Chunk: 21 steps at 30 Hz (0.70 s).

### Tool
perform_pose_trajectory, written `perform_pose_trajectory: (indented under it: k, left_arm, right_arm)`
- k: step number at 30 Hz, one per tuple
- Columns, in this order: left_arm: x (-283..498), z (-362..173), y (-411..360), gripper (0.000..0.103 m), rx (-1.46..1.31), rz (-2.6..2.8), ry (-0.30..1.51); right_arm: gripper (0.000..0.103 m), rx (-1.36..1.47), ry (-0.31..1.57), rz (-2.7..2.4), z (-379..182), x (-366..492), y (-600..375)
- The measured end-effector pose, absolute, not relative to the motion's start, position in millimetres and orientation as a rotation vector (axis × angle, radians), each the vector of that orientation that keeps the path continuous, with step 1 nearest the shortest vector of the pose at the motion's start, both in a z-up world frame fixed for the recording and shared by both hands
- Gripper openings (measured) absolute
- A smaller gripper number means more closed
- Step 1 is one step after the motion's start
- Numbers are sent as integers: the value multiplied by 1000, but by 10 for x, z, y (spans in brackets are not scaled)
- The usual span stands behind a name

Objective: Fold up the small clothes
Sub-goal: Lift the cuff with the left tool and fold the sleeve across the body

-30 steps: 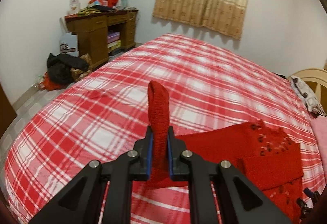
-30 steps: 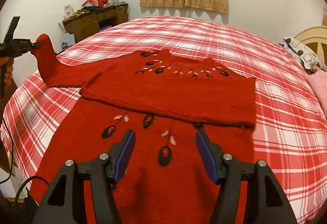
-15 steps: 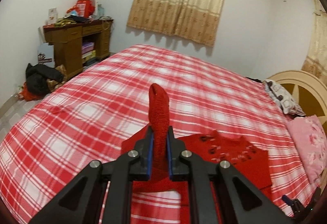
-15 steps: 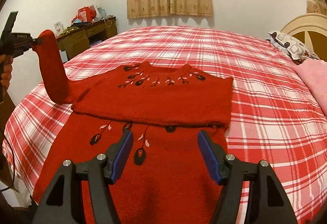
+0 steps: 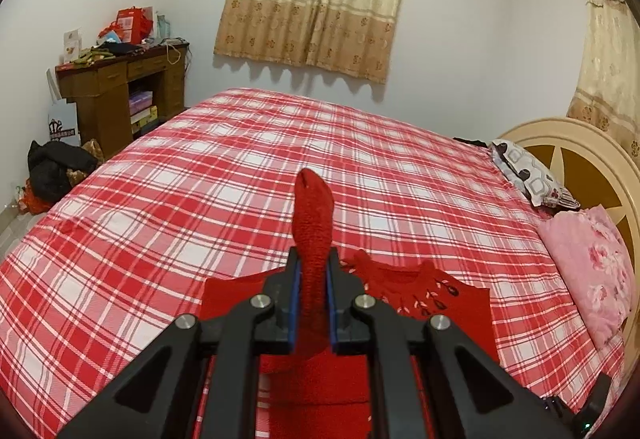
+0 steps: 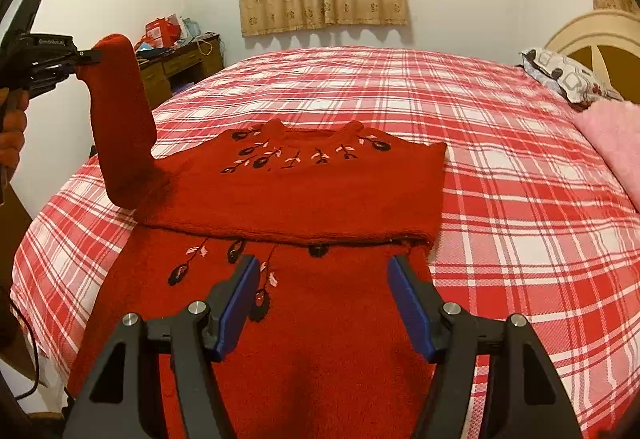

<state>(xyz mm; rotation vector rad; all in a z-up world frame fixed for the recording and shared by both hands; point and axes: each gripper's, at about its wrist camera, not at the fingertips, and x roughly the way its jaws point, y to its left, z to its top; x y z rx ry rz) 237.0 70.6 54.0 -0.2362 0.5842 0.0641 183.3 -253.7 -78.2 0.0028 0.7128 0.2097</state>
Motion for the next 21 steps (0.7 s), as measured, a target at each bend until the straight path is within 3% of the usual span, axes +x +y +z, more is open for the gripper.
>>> perform_pose_trajectory:
  k: [21]
  left_arm:
    - [2661, 1040, -221, 11, -103, 21, 524]
  right_arm:
    - [68, 117, 807, 145, -1078, 2036, -2850]
